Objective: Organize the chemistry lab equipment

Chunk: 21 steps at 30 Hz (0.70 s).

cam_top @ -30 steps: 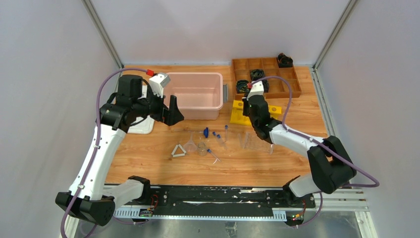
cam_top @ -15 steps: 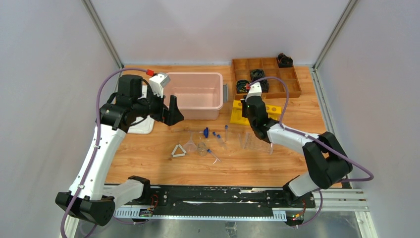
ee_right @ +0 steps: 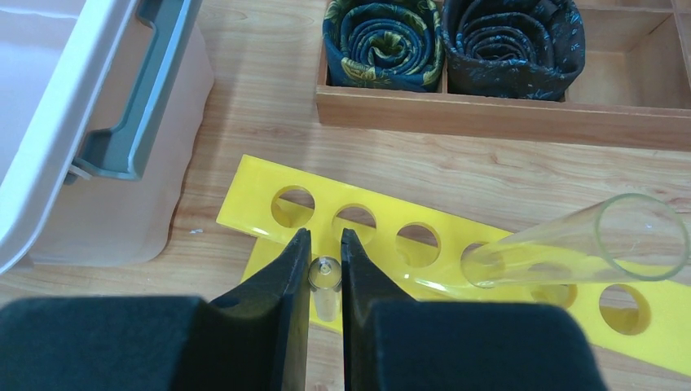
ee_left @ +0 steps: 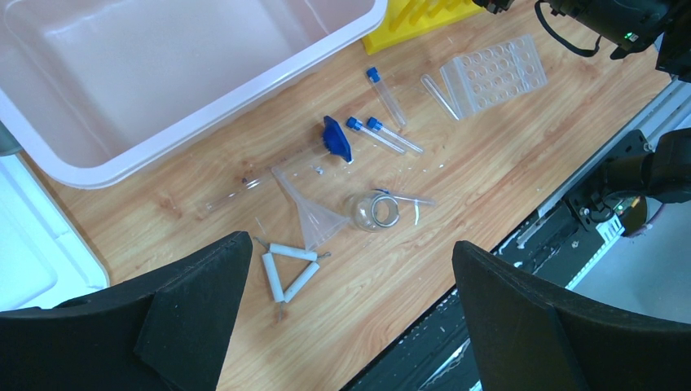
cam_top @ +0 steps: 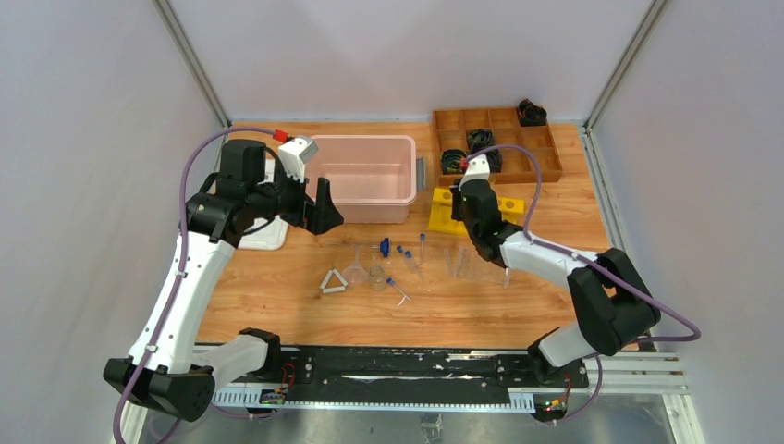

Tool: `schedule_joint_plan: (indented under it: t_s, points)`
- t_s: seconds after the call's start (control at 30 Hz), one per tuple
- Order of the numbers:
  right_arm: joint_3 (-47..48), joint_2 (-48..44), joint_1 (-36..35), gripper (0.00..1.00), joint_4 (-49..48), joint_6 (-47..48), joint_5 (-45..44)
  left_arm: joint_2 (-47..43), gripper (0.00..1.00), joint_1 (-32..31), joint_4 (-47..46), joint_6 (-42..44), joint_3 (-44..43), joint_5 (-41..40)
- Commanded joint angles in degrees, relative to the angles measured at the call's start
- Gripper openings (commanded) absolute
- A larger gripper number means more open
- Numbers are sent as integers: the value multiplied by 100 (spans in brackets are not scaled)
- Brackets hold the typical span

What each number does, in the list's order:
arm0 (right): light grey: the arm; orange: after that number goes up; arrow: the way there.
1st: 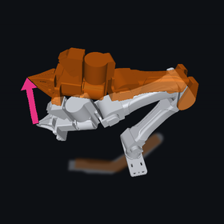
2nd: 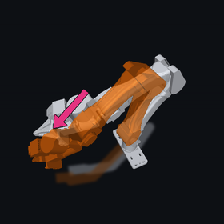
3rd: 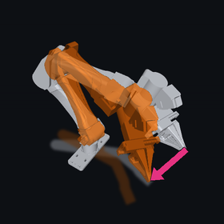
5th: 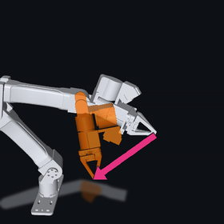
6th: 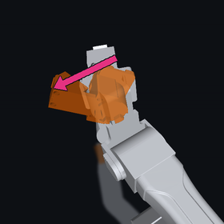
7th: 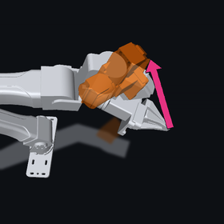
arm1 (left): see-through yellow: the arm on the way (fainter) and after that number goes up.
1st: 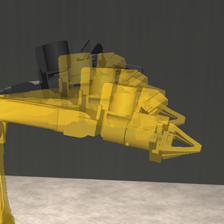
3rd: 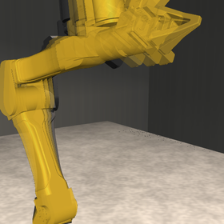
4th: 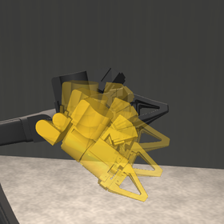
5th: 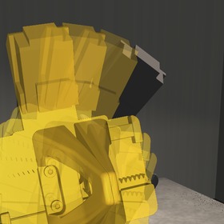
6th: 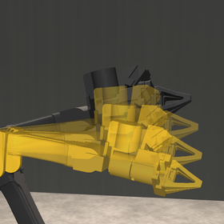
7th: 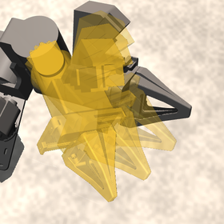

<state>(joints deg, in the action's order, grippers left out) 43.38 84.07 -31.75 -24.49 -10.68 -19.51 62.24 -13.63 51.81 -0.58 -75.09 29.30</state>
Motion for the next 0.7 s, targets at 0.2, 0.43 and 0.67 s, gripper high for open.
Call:
schedule_joint_plan:
  t_s: [0.2,0.43,0.67]
  points:
    - [256,-126,-16,52,623,-133,-80,-139,100,-8,-31,49,7,26]
    - [383,-971,-383,55,1752,-425,-677,-138,100,-8,-27,49,4,45]
    - [633,-1046,-1140,50,3590,-1420,-365,-137,100,-8,-28,49,34,58]
